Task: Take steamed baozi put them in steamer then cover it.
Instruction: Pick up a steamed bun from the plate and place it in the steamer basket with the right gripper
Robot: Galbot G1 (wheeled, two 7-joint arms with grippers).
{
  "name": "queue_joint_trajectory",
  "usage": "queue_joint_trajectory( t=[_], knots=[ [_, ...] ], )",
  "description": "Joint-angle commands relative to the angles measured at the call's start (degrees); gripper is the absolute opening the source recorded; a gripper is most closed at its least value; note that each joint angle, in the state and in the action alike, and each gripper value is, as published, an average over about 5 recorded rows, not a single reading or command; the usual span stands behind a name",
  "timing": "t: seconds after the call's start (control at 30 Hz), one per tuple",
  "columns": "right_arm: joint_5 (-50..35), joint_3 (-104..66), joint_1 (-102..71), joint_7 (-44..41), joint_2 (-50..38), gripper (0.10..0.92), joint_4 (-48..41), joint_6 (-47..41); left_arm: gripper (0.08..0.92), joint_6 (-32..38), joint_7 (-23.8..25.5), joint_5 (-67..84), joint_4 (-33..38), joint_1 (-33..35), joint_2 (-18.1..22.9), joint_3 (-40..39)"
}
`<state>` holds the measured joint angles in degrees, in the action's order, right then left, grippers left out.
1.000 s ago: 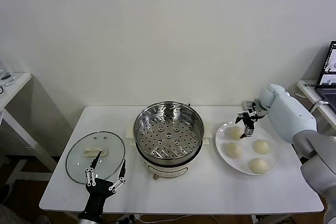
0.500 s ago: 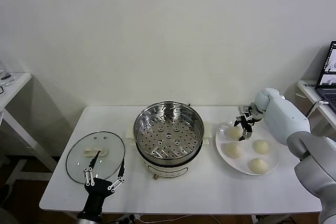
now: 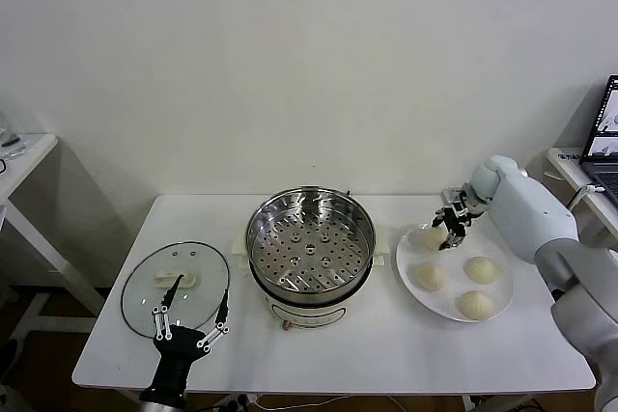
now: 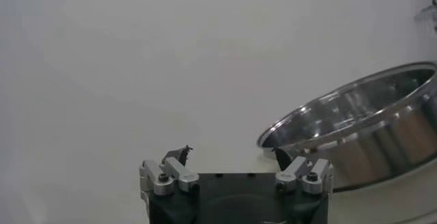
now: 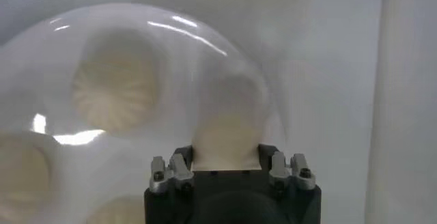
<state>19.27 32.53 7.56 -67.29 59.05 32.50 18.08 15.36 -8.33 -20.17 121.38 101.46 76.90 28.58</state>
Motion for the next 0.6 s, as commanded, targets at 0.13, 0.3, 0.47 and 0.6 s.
queue_joint_trajectory(
  t=[0.13, 0.3, 0.47, 0.6],
  knots=[
    [-7.2, 9.5, 11.4, -3.6, -4.1, 0.698, 17.9, 11.5, 0.823, -0.1, 0.0, 0.0, 0.2, -0.1, -0.2, -0.4],
    [-10.6, 15.9, 18.2, -4.6, -1.8, 0.700, 26.0, 17.5, 0.823, 0.0, -0.1, 0.0, 0.5, 0.1, -0.3, -0.7],
    [-10.6, 18.6, 21.8, -5.2, 1.7, 0.698, 31.0, 20.5, 0.823, 0.1, -0.3, 0.0, 1.0, 0.4, -0.5, -0.7],
    [-9.8, 19.7, 22.6, -5.4, 4.8, 0.689, 33.4, 21.9, 0.823, 0.2, -0.5, 0.0, 1.1, 0.5, -0.5, -0.6]
  ],
)
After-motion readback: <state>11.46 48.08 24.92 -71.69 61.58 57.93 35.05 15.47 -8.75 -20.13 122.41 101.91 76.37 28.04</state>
